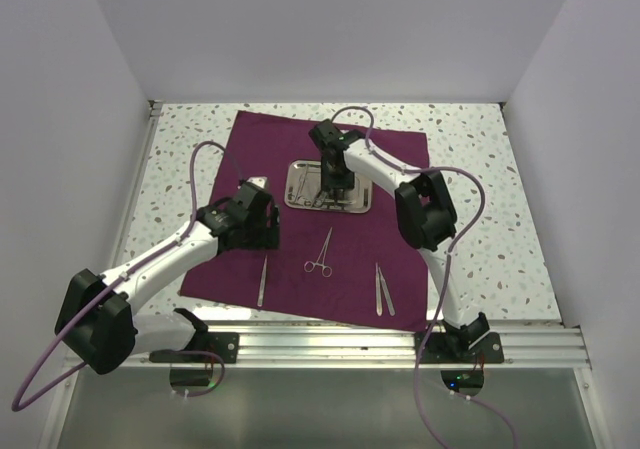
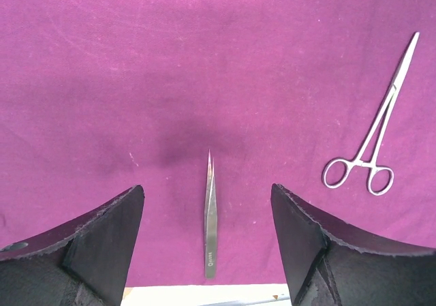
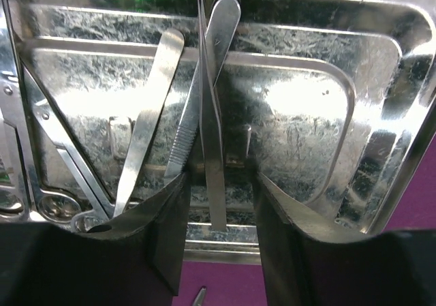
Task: Open and lay out the surgical kit
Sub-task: Pick up the medical item from the container.
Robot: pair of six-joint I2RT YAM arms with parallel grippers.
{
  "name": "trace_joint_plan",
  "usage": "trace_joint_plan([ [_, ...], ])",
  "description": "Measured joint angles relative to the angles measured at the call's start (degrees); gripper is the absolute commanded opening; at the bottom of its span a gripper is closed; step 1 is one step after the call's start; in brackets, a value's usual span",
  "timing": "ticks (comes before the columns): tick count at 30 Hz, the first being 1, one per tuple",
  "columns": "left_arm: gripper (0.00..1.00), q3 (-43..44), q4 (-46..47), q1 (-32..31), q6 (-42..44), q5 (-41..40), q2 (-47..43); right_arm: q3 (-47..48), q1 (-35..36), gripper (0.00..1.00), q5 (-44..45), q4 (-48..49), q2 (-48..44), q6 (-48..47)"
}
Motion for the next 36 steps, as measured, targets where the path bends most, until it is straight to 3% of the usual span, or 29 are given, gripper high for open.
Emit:
trace_joint_plan([
  [7,0.79,0.0,-0.44,0.66,0.5,-0.17,0.0,2.71,0.0,0.16,1.88,-0.48,1.81,0.0],
  [9,0.79,0.07,-0.63,0.76,0.52,-0.33,0.0,2.78,0.0,0.0,2.25,-0.5,1.86,-0.07],
  [17,0.79,0.22,-0.76,1.11,0.55,-0.63,0.0,3.37,0.07,0.0,2.95,-1.25,1.92,-0.83],
  [29,0.79,7.3,-0.61,1.11,1.6,-0.72,3.93,0.79,0.04,0.0,8.04,-11.21,-0.96,-4.5],
  [32,0.8,9.25,-0.74,1.36,2.36,-0.81,5.03,-3.48,0.15,0.0,5.77,-11.39,-5.49,-3.41],
  [36,0.83,13.0,-0.94,4.0,4.07,-0.68,6.6,-13.81,0.98,0.0,-4.52,-4.92,-16.28,0.85],
])
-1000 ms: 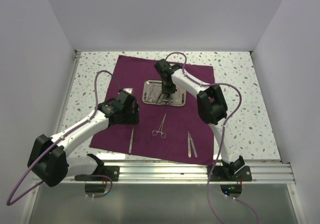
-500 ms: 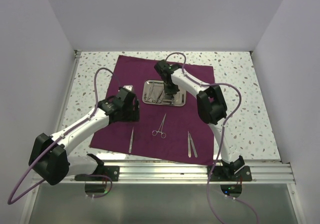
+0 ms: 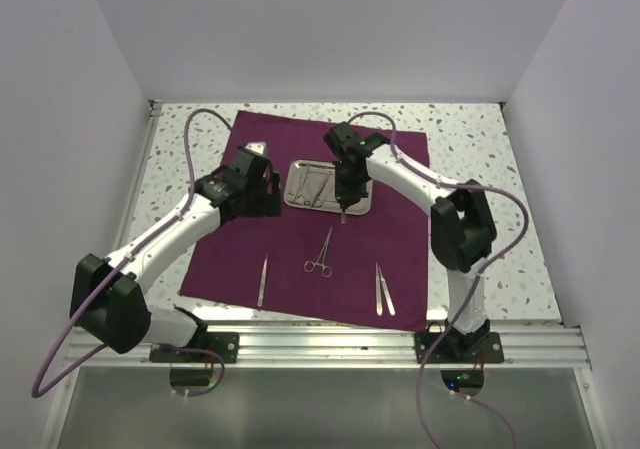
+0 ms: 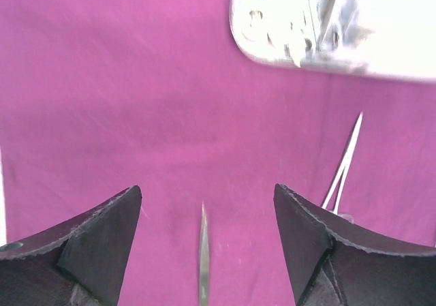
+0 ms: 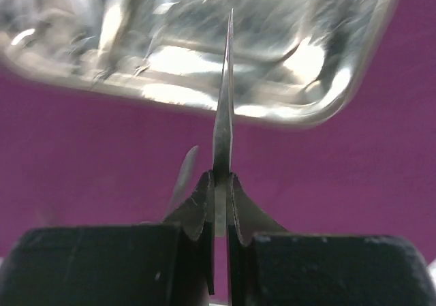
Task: Open and lay out the surgical kit
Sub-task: Pick up the medical item from the container, then place the medical item in the surgical kit.
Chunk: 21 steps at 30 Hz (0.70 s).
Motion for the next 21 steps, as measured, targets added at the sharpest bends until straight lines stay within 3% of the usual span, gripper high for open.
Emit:
trace_joint_plan([
  [4,0.85,3.85,-0.02,5.18,1.75,0.81,1.05,-11.91,1.86,0.0,-11.82,10.43,-11.06,8.28],
  [7,0.87,6.86,-0.07,9.53,3.06,1.46,1.73,-17.42,4.55,0.0,-18.12,18.78,-14.32,14.62],
  [16,0.88,13.46,-0.11,20.94,5.05,5.18,4.96,-23.47,15.1,0.0,-29.29,37.46,-7.8,28.41],
  [21,0.88,16.11,-0.24,24.37,5.66,6.62,6.95,-23.28,18.64,0.0,-31.47,38.1,-4.42,30.67],
])
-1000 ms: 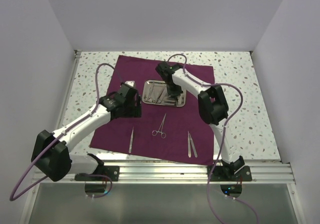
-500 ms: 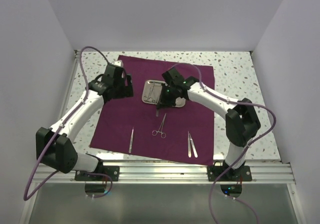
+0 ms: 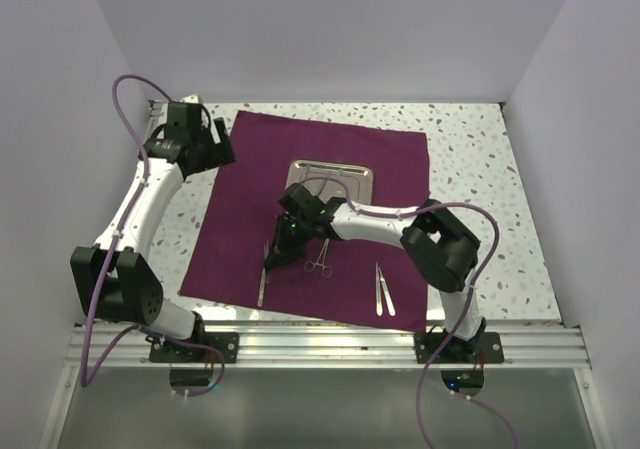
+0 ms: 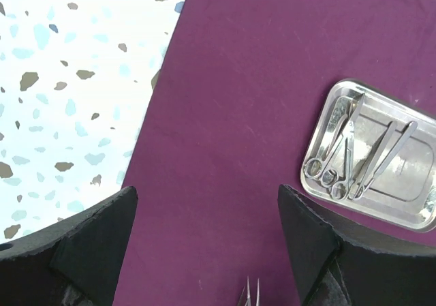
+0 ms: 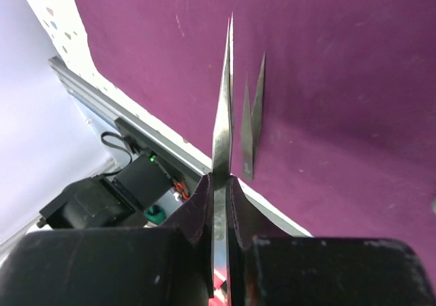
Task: Open and lay out the surgical kit
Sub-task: Place the medical item in the surgical kit, then pick up the medical item from the container.
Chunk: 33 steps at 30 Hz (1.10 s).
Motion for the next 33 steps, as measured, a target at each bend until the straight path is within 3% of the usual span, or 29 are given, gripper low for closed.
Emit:
trace_joint_plan([
  [1,0.88,0.46,0.04,0.28,0.02,0.17,0.24,0.31,0.33,0.06,-0.37,-0.24,0.28,0.31],
  [2,0.88,0.76,0.09,0.5,0.04,0.35,0.42,0.74,0.42,0.22,-0.63,-0.85,0.42,0.5],
  [3,0.88,0.92,0.11,0.55,0.04,0.44,0.5,1.27,0.42,0.38,-0.81,-1.55,0.52,0.85],
  [4,0.87,0.98,0.11,0.59,0.15,0.61,0.52,2.08,0.42,0.64,-0.87,-2.54,0.61,0.92],
  [6,0.87,0.98,0.09,0.59,0.39,0.87,0.59,3.85,0.42,0.81,-0.98,-4.31,0.66,0.5],
  [16,0.84,1.99,1.01,-0.76,1.18,2.56,4.5,9.64,-1.42,0.83,3.96,-17.44,-2.69,-5.79],
  [26,0.77,14.82,3.91,-15.15,1.42,4.74,20.22,9.81,-17.97,0.82,22.03,-31.41,-19.78,-16.48],
  [33,0.76,23.52,4.96,-20.26,4.28,6.91,33.81,5.09,-20.44,0.82,27.39,-36.96,-28.37,-19.74],
])
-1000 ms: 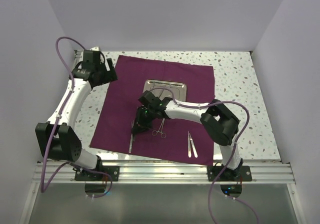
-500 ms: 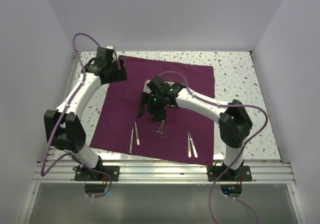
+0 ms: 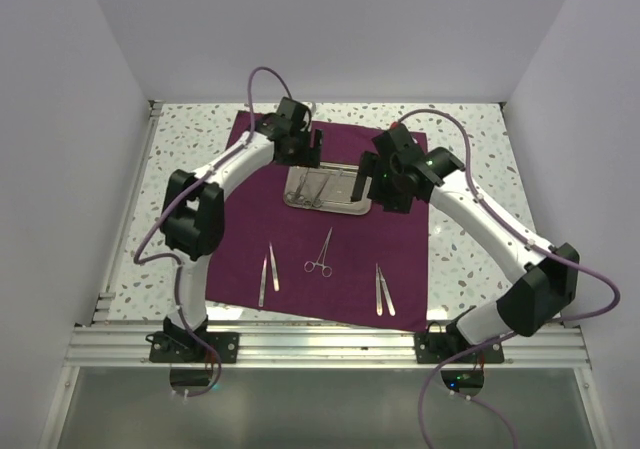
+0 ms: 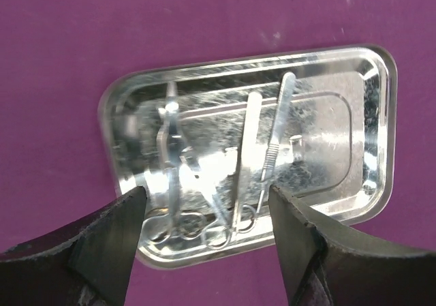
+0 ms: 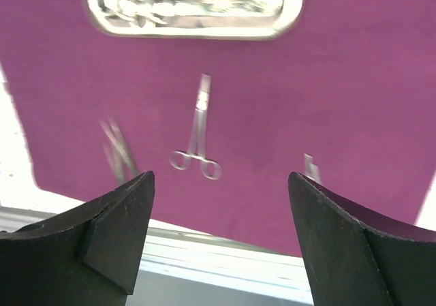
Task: Open and lay out the surgical kit
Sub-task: Pick up the medical item from the container.
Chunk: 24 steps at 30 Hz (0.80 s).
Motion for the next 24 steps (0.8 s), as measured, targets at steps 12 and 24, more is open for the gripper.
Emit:
trace_joint_plan([
  [12,0.7,0.92,0.17,-5.18,2.34,0.52,5.84,-5.73,-6.36,0.81,1.88,-4.55,-4.39,-2.45],
  [24,0.48,1.11,0.37,-6.32,2.91,-2.82,9.68,-5.73,-7.85,0.79,1.66,-4.63,-4.37,-3.78],
])
